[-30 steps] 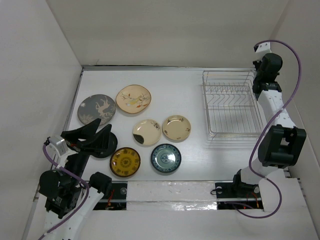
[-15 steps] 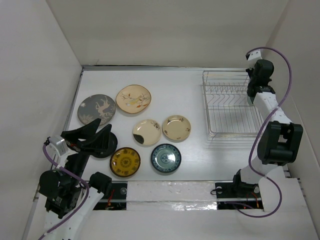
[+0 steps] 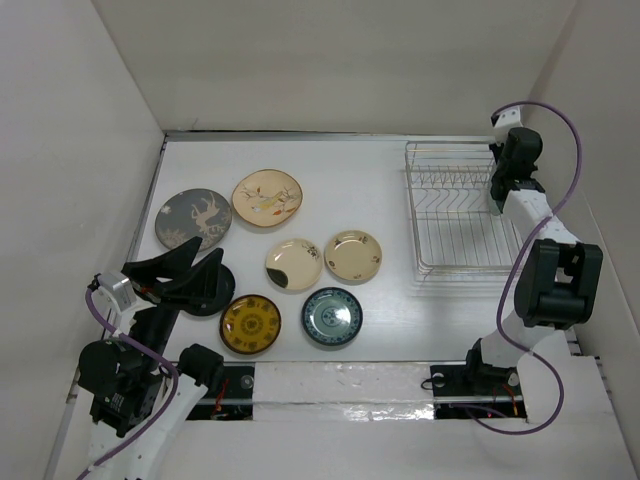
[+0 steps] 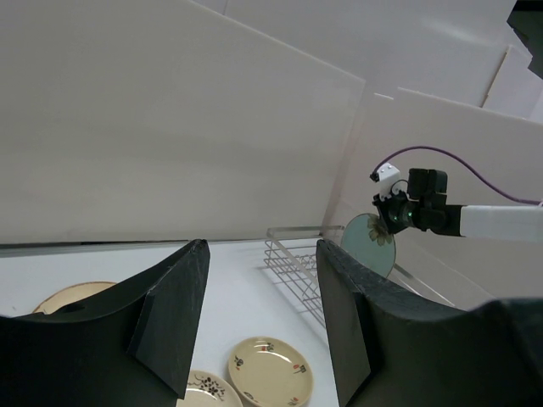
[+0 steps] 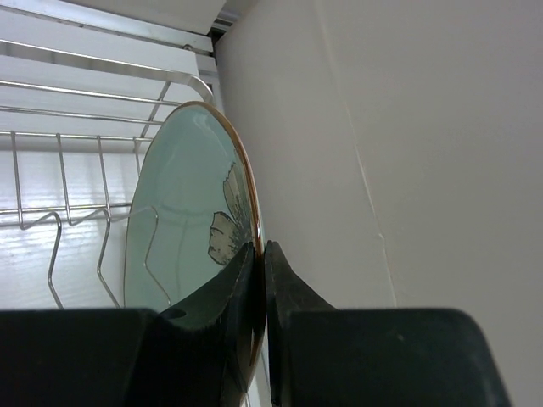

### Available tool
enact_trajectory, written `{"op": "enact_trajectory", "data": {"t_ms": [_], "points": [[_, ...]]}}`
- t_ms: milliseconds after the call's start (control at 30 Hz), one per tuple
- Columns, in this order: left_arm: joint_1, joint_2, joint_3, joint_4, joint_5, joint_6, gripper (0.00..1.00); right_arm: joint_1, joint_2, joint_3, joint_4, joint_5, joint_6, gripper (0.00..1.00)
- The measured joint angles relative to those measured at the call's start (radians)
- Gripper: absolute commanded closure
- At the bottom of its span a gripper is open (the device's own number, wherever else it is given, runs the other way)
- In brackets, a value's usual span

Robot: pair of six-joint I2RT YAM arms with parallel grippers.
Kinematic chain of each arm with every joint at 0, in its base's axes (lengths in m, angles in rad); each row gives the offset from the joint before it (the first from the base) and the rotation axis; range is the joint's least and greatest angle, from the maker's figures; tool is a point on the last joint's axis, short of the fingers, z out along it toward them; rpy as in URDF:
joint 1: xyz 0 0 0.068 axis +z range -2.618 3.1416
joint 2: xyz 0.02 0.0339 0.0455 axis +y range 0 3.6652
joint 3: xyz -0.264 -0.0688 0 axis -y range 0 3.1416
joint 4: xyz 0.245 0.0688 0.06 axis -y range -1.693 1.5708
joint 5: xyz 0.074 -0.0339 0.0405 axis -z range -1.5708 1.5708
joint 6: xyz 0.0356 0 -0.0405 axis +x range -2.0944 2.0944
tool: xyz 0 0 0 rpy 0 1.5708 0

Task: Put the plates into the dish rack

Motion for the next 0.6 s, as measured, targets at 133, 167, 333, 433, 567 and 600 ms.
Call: {"op": "enact_trajectory", "data": {"t_ms": [133,167,333,433,567,600], "points": [[0.0,0.0,0.0,0.0,0.0,0.0,0.5,-0.005,0.006,-0.001,0.029,0.003,0.023,0.55],[0.0,0.0,0.0,0.0,0.0,0.0,0.5,-0.009,0.006,-0.001,0.04,0.005,0.032,0.52],[0.0,0.0,0.0,0.0,0.0,0.0,0.5,-0.035,0.006,0.003,0.076,0.012,0.075,0.35],[0.0,0.0,0.0,0.0,0.0,0.0,0.5,-0.046,0.006,0.011,0.079,0.02,0.116,0.32],[0.0,0.001,0.0,0.0,0.0,0.0,0.5,-0.046,-0.001,0.039,0.087,0.029,0.216,0.4],[0.0,0.003,0.0,0.0,0.0,0.0,0.5,-0.039,-0.01,0.044,0.092,0.028,0.25,0.48]]}}
